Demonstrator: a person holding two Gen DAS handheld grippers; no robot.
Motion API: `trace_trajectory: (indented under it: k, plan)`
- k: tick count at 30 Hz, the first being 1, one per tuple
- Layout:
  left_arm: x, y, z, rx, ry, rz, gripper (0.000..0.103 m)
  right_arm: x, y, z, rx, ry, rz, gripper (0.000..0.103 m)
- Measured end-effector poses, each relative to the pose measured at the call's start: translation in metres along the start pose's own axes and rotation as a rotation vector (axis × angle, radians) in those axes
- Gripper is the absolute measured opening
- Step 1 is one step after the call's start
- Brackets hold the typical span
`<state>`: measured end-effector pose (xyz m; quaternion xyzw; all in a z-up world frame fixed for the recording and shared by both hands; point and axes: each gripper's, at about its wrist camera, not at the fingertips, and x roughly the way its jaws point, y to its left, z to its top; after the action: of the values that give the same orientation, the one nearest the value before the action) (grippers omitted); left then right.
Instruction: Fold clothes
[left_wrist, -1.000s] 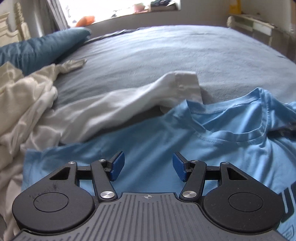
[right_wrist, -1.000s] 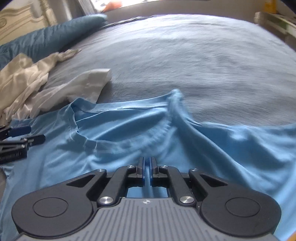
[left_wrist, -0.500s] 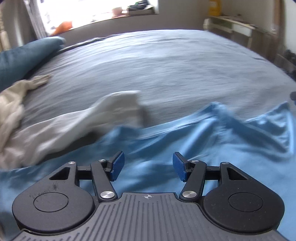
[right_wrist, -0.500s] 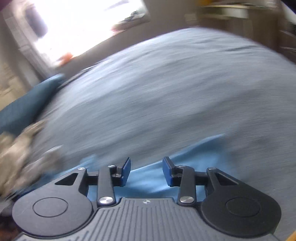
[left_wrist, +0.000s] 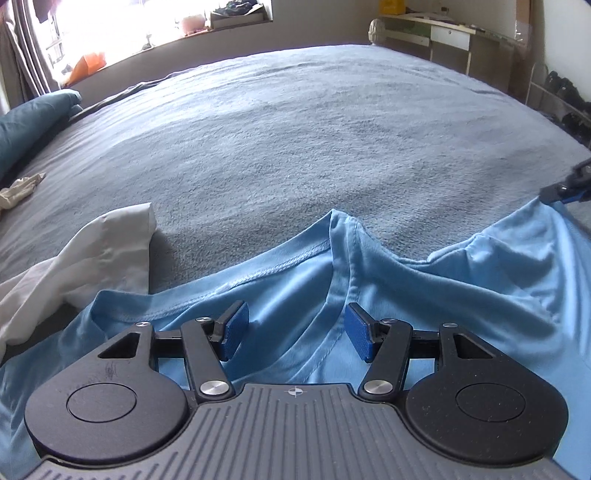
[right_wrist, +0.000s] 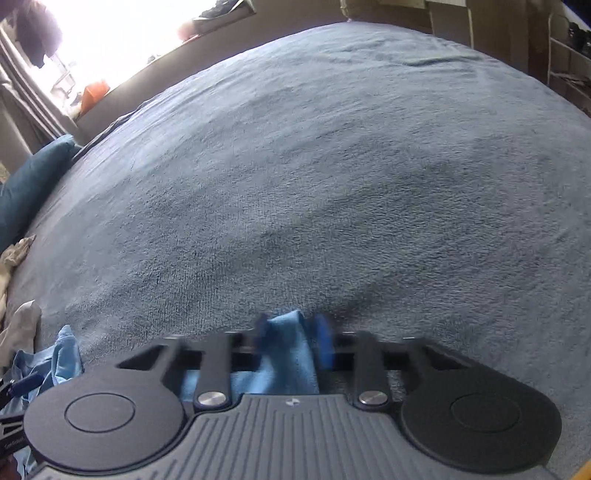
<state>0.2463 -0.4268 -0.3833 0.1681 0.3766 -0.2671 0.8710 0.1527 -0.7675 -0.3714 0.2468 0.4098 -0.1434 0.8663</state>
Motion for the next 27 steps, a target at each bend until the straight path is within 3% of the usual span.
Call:
trace_trajectory:
  k: [3,7,17,20,22,27]
  plan:
    - [0.004,-0.002,0.0,0.0,0.001,0.014,0.058,-0.008,0.007,-0.002,-0.078,-0.043,-0.029,0.003]
    - [0.006,-0.005,0.001,-0.002,0.003,0.032,0.058,-0.025,-0.002,-0.002,-0.038,-0.115,-0.092,0.003]
    - [0.003,-0.008,0.003,0.015,-0.003,0.044,0.059,-0.008,-0.03,-0.008,0.06,-0.087,-0.225,0.003]
    - [-0.005,-0.008,0.006,0.026,-0.026,0.047,0.059,-0.023,-0.031,-0.005,0.076,-0.131,-0.216,0.01]
    - [-0.012,-0.008,0.009,0.034,-0.055,0.044,0.059,-0.033,-0.031,-0.003,0.087,-0.16,-0.209,0.023]
    - [-0.017,-0.019,0.02,0.077,-0.102,0.005,0.059,-0.067,-0.02,0.001,0.06,-0.211,-0.161,0.026]
